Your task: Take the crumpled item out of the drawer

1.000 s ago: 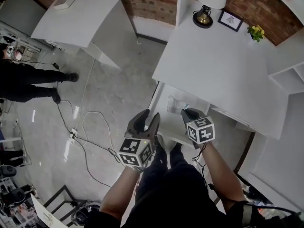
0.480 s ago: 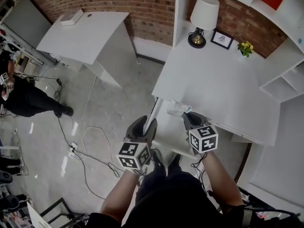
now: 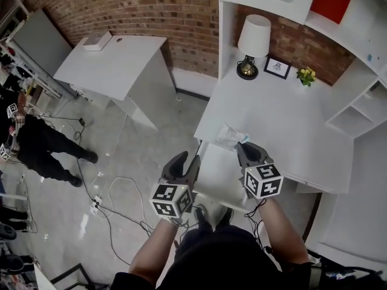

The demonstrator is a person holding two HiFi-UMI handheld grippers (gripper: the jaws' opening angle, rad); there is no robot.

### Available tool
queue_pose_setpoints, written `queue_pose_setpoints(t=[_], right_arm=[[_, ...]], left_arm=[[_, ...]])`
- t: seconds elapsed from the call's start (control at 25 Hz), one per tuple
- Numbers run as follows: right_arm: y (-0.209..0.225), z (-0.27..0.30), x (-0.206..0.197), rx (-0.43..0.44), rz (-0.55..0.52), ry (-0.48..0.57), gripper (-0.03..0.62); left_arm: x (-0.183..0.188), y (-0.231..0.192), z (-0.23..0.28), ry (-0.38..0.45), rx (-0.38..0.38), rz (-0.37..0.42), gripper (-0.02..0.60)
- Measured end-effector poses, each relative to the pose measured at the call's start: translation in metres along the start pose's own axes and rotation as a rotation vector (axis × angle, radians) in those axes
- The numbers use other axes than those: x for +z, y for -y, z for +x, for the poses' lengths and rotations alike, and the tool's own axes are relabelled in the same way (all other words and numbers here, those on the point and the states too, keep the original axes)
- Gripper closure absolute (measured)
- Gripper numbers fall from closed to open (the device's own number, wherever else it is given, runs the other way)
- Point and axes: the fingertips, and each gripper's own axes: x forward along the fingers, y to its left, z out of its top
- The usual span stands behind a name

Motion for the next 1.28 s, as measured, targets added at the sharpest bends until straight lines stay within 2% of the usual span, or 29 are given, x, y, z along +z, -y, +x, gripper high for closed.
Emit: queue_pose_setpoints(t=[0.64, 1.04, 1.28], right_arm=[[-0.01, -0.039, 0.082, -0.018, -0.044, 0.2, 0.585], [-0.016, -0.06, 0.108, -0.005, -0.04, 0.268, 0.585], [-0.021, -0.069, 0.117, 0.006, -0.042, 0.294, 0.585]], left_arm=[[0.054, 0.013, -0.006, 0.104, -0.017, 0.04, 0.43], [0.073, 0.015, -0.02, 0.15, 0.001, 0.069, 0.43], [0.093, 0.031, -0.022, 0.187, -0.025, 0.101, 0.43]])
